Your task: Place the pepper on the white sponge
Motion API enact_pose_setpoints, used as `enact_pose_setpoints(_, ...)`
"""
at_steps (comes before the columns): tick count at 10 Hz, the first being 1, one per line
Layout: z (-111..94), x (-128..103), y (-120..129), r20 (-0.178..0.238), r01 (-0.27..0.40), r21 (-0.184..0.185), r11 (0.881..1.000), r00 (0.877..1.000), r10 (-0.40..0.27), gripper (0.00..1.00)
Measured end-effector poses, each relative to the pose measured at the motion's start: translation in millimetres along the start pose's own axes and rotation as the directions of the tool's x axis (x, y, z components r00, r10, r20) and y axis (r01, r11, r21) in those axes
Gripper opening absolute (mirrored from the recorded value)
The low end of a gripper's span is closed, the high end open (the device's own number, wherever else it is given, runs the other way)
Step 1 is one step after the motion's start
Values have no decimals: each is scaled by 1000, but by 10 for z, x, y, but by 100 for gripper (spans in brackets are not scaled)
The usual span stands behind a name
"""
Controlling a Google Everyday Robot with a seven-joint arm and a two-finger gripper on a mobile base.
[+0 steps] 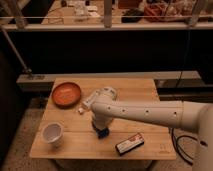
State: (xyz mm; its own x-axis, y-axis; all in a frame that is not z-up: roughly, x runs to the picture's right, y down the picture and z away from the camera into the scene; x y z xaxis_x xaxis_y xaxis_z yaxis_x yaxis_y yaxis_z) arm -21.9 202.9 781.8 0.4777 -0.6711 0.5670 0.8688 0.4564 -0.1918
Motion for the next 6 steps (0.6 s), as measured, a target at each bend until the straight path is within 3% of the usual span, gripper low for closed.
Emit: enact_pose_setpoints(6, 4, -31, 11, 0, 3, 7, 1000, 1000, -3, 79)
